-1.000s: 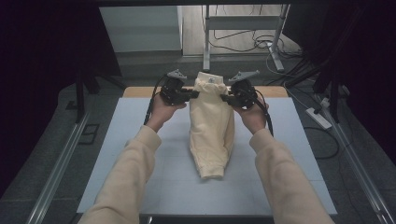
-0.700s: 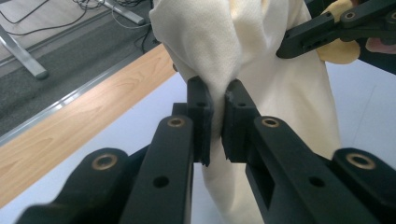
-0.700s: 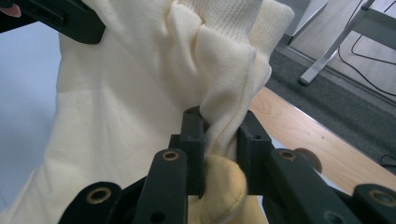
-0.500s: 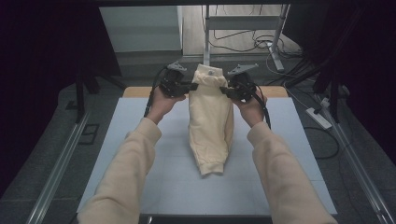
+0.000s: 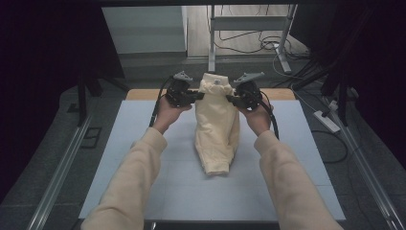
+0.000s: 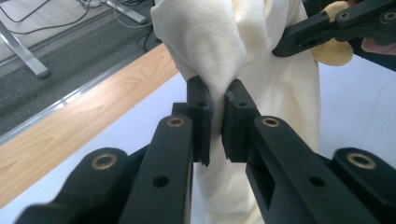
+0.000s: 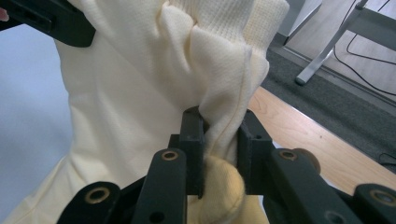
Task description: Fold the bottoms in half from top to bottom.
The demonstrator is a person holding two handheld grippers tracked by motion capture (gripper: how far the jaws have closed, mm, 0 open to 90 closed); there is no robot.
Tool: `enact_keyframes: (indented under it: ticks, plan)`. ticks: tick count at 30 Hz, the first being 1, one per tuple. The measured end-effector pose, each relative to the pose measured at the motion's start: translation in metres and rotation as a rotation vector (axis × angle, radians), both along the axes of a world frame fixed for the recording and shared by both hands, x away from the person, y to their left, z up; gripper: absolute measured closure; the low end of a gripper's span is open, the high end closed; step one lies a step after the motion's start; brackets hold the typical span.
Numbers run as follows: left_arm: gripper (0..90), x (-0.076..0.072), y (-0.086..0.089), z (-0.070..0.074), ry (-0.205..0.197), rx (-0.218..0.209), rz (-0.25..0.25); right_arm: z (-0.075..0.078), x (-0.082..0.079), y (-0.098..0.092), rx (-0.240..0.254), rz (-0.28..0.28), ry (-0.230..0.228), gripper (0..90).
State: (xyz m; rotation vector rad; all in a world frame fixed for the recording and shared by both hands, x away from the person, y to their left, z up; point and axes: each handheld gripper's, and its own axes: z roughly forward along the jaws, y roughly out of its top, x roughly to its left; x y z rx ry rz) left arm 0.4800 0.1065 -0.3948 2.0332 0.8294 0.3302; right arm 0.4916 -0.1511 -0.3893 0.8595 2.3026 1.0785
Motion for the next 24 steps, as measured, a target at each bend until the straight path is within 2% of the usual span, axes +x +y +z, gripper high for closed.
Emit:
enact_keyframes:
  ticks: [15,24]
  plan:
    - [81.9,-0.005,-0.006,-0.029,0.037,0.006,-0.010,-0.031,-0.003,-0.007,0.002,0.014,0.042,74.2]
    - [81.8,-0.016,-0.005,-0.038,0.042,-0.001,-0.030,-0.041,-0.008,-0.009,0.000,0.037,0.057,73.6]
